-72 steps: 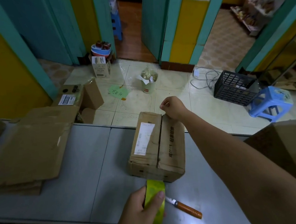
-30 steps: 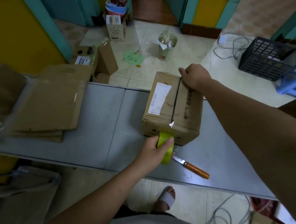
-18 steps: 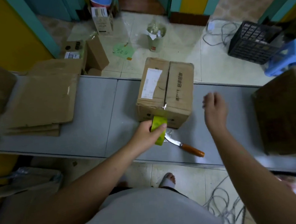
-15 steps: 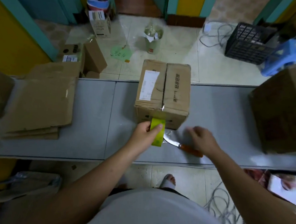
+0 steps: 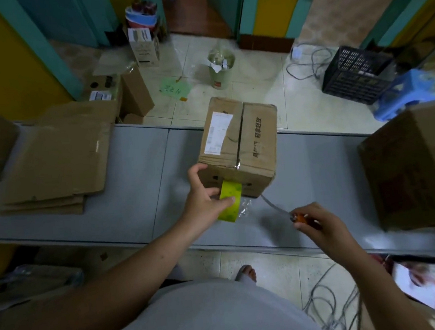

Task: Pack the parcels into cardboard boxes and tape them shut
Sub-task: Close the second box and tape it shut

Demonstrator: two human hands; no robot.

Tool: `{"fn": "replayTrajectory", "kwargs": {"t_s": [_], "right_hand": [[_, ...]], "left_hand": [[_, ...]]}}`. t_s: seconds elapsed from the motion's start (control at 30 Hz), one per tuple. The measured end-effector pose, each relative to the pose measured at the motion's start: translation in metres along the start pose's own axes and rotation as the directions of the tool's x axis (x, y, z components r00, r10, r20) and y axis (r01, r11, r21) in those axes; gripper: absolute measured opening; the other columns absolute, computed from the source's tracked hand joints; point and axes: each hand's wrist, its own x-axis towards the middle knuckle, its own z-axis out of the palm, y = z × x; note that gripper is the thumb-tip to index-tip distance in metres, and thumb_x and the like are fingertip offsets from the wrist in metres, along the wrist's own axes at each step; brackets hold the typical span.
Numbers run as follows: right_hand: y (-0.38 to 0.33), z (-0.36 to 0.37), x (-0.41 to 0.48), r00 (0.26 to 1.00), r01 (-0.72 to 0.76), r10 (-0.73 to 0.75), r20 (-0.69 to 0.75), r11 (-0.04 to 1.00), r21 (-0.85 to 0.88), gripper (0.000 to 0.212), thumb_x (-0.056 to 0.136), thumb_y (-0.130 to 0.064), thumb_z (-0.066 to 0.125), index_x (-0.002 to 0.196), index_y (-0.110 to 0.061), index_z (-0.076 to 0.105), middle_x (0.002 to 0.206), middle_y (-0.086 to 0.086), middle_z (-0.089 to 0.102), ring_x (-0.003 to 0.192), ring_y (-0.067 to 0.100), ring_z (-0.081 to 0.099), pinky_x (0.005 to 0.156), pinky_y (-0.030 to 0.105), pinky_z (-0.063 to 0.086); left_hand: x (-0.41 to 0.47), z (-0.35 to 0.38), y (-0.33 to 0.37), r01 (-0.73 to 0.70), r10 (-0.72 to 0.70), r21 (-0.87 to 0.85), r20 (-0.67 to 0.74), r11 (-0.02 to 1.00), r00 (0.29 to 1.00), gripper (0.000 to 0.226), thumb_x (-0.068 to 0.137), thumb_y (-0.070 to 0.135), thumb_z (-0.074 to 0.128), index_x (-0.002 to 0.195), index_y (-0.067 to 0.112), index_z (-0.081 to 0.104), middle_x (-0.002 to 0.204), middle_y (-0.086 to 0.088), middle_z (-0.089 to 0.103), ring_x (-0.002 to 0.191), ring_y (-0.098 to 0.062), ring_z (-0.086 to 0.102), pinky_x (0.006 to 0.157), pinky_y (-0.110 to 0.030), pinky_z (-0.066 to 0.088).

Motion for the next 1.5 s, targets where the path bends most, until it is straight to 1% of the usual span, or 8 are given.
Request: {"fn": "replayTrajectory", "kwargs": {"t_s": [0.23, 0.47, 0.73, 0.87, 1.0, 1.07, 1.27, 1.5], "right_hand": [[-0.072, 0.006, 0.027, 0.991, 0.122, -0.122, -0.049, 0.992, -0.002, 0.031, 0.093, -0.04, 0.067, 0.122, -0.032, 0.071, 0.109, -0.014, 0.063, 0.101, 0.003, 0.063, 0.083, 0.012, 0.05], [-0.072, 0.026, 0.051, 0.991, 0.021, -0.018, -0.134, 0.999, 0.024, 0.022, 0.091, -0.027, 0.08, 0.109, -0.025, 0.068, 0.101, -0.016, 0.073, 0.096, -0.005, 0.068, 0.085, 0.017, 0.053], [-0.071, 0.033, 0.058, 0.987, -0.007, 0.019, -0.157, 0.997, 0.079, 0.016, 0.089, -0.028, 0.081, 0.102, -0.025, 0.072, 0.092, -0.016, 0.073, 0.088, -0.004, 0.066, 0.074, 0.006, 0.048], [-0.072, 0.037, 0.061, 0.985, -0.042, 0.058, -0.165, 0.994, 0.1, 0.014, 0.089, -0.03, 0.082, 0.099, -0.026, 0.073, 0.089, -0.015, 0.074, 0.084, -0.001, 0.067, 0.071, 0.01, 0.048], [-0.076, 0.04, 0.064, 0.98, -0.065, 0.082, -0.18, 0.993, 0.099, 0.012, 0.087, -0.034, 0.082, 0.094, -0.028, 0.074, 0.084, -0.014, 0.074, 0.081, 0.003, 0.068, 0.07, 0.02, 0.052], [-0.078, 0.041, 0.065, 0.977, -0.081, 0.098, -0.191, 0.992, 0.093, 0.012, 0.086, -0.037, 0.083, 0.091, -0.03, 0.075, 0.082, -0.015, 0.074, 0.079, 0.004, 0.069, 0.071, 0.028, 0.057], [-0.084, 0.042, 0.062, 0.972, -0.117, 0.118, -0.204, 0.993, 0.02, 0.018, 0.086, -0.049, 0.08, 0.09, -0.033, 0.076, 0.083, -0.015, 0.073, 0.08, 0.005, 0.068, 0.072, 0.036, 0.06], [-0.095, 0.039, 0.07, 0.972, -0.125, 0.105, -0.209, 0.988, -0.086, 0.024, 0.085, -0.057, 0.076, 0.094, -0.035, 0.077, 0.084, -0.017, 0.072, 0.078, 0.006, 0.066, 0.066, 0.035, 0.058]], "left_hand": [[0.004, -0.014, 0.01, 0.005, -0.009, 0.025, 0.152, 1.0, 0.988, 0.112, 0.082, -0.006, 0.083, 0.151, 0.06, 0.024, 0.104, -0.009, 0.08, 0.096, -0.032, 0.078, 0.087, -0.053, 0.063], [0.004, -0.013, 0.012, -0.029, 0.018, 0.061, 0.175, 0.998, 0.984, 0.109, 0.085, 0.009, 0.086, 0.15, 0.066, 0.019, 0.135, -0.014, 0.069, 0.097, -0.024, 0.079, 0.09, -0.05, 0.063], [0.002, -0.002, 0.012, -0.063, 0.059, 0.044, 0.081, 0.997, 0.995, 0.09, 0.096, 0.009, 0.075, 0.155, 0.051, 0.022, 0.124, -0.012, 0.072, 0.075, -0.025, 0.079, 0.058, -0.028, 0.06], [0.002, 0.002, 0.014, -0.07, 0.069, 0.045, 0.026, 0.996, 0.997, 0.084, 0.095, 0.01, 0.077, 0.149, 0.055, 0.029, 0.13, -0.005, 0.066, 0.074, -0.028, 0.078, 0.057, -0.037, 0.063], [0.001, 0.006, 0.017, -0.088, 0.093, 0.122, -0.041, 0.989, 0.995, 0.075, 0.096, 0.014, 0.075, 0.15, 0.045, 0.033, 0.108, -0.005, 0.072, 0.066, -0.019, 0.076, 0.052, -0.027, 0.059], [0.003, 0.006, 0.016, -0.079, 0.087, 0.114, -0.06, 0.99, 0.994, 0.075, 0.094, 0.013, 0.075, 0.147, 0.048, 0.034, 0.104, -0.01, 0.073, 0.061, -0.021, 0.074, 0.05, -0.034, 0.06], [0.007, 0.005, 0.014, -0.093, 0.103, 0.157, -0.057, 0.983, 0.993, 0.077, 0.091, 0.013, 0.077, 0.144, 0.05, 0.035, 0.118, -0.01, 0.07, 0.064, -0.022, 0.075, 0.049, -0.036, 0.059], [0.009, 0.0, 0.015, -0.102, 0.102, 0.191, 0.008, 0.976, 0.995, 0.083, 0.096, 0.014, 0.074, 0.159, 0.044, 0.029, 0.121, -0.007, 0.072, 0.07, -0.019, 0.077, 0.052, -0.03, 0.058]]}}
